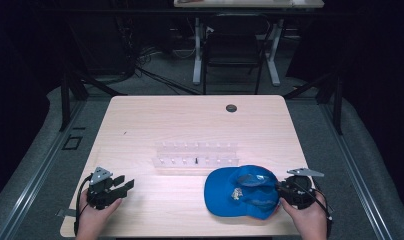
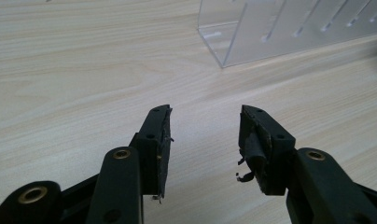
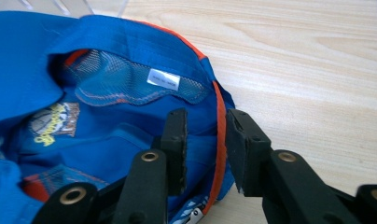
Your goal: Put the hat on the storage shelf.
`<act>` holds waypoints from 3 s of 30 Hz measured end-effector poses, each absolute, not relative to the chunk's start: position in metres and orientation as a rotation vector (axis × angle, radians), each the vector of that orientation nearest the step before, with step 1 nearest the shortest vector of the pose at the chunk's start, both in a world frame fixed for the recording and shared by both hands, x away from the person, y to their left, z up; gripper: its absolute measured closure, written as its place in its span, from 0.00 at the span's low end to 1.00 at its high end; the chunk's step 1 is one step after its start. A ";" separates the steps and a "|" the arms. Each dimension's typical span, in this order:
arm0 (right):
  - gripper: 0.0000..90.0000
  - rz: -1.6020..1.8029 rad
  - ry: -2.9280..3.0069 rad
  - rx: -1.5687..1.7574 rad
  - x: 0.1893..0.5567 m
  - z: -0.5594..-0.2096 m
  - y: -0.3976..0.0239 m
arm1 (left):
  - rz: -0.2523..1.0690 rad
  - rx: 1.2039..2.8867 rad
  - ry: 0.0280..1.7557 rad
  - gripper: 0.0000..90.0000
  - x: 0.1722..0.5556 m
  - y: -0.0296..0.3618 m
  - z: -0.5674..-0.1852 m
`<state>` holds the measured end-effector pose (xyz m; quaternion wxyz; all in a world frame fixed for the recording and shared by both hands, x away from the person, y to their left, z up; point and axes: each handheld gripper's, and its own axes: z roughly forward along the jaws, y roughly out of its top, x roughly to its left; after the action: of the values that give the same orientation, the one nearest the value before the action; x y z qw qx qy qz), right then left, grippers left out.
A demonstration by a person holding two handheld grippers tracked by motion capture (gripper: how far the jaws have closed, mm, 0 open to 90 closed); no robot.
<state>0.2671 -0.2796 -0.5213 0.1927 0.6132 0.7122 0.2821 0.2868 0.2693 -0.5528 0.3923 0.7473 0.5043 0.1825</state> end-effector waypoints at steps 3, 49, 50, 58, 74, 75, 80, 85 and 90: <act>0.81 0.769 2.008 1.761 0.271 -0.516 -0.280 | 0.468 1.889 1.273 0.60 0.287 0.267 -0.554; 0.87 0.270 2.350 1.942 0.331 -0.512 -0.281 | 0.424 1.942 1.251 0.59 0.289 0.257 -0.559; 0.87 0.276 2.343 1.957 0.332 -0.513 -0.282 | 0.423 1.944 1.252 0.59 0.289 0.258 -0.559; 0.92 0.267 2.336 1.996 0.336 -0.516 -0.284 | 0.420 1.950 1.257 0.59 0.289 0.258 -0.559; 1.00 0.318 2.334 2.069 0.339 -0.514 -0.291 | 0.430 1.938 1.258 0.59 0.290 0.259 -0.559; 1.00 0.328 2.338 2.073 0.339 -0.513 -0.292 | 0.431 1.938 1.259 0.59 0.290 0.258 -0.559; 1.00 0.378 2.335 2.096 0.338 -0.506 -0.294 | 0.432 1.936 1.258 0.59 0.290 0.259 -0.559; 1.00 0.406 2.367 2.101 0.337 -0.498 -0.296 | 0.433 1.937 1.257 0.59 0.290 0.258 -0.560; 1.00 0.470 2.376 2.120 0.335 -0.488 -0.299 | 0.427 1.948 1.257 0.59 0.290 0.258 -0.559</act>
<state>0.3353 -0.2992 -0.4880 -0.0385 0.6582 0.7376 0.1458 0.2895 0.2582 -0.5588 0.3821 0.7636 0.4928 0.1675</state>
